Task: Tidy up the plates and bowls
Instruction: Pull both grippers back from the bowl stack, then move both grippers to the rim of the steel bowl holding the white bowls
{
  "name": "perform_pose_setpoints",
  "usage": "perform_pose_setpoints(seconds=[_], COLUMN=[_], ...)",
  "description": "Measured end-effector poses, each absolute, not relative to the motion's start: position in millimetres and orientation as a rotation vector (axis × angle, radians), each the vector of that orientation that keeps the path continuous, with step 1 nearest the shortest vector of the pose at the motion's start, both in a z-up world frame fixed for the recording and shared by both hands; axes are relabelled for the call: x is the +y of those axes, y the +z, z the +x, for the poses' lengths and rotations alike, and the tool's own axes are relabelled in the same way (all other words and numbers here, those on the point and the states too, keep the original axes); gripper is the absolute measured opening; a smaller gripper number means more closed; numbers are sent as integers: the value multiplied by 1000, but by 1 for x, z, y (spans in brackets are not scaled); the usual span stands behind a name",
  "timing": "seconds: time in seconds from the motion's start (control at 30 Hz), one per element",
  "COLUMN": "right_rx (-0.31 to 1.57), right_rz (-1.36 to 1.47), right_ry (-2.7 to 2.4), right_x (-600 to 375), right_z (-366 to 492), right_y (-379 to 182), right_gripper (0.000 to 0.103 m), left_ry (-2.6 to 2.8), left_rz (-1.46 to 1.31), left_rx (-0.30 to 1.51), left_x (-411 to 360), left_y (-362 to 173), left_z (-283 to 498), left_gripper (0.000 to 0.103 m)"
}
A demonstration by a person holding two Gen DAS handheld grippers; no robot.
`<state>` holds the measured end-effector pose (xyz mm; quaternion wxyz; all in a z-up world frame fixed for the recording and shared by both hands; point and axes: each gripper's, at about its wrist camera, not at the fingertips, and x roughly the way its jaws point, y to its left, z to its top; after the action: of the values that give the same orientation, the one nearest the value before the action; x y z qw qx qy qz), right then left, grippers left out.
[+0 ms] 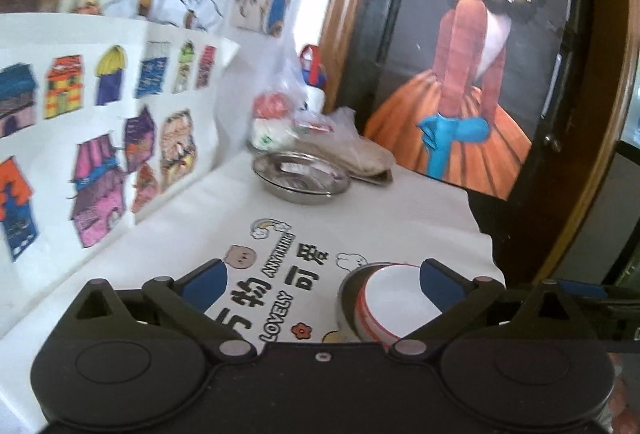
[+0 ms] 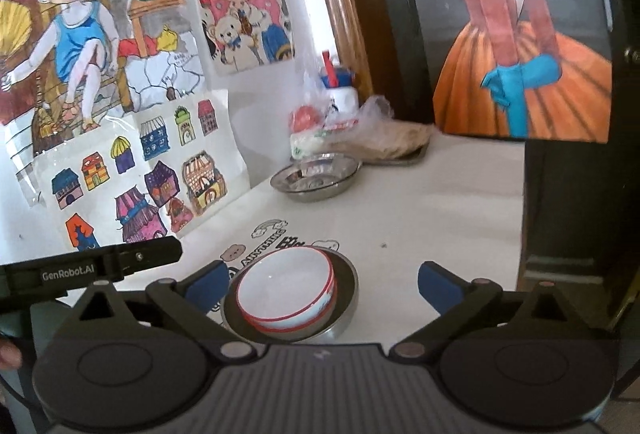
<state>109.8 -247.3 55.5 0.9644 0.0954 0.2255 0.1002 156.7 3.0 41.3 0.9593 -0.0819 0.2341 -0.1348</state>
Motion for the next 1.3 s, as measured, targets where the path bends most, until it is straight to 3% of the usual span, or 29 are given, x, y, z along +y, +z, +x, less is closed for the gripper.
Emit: perform_pose_setpoints(seconds=[0.33, 0.57, 0.93, 1.3], right_rx=[295, 293, 464, 523], right_rz=[235, 305, 351, 376], right_ry=[133, 156, 118, 130], right_x=[-248, -254, -259, -273], right_z=[52, 35, 50, 97], right_y=[31, 18, -3, -9], right_gripper=[103, 103, 103, 103], left_ry=[-112, -41, -34, -148], left_rz=[-148, -93, -39, -31], left_rx=[352, 264, 431, 575], left_x=[19, 20, 18, 10], left_y=[33, 28, 5, -4], left_z=[107, 82, 89, 147], left_gripper=[102, 102, 102, 102])
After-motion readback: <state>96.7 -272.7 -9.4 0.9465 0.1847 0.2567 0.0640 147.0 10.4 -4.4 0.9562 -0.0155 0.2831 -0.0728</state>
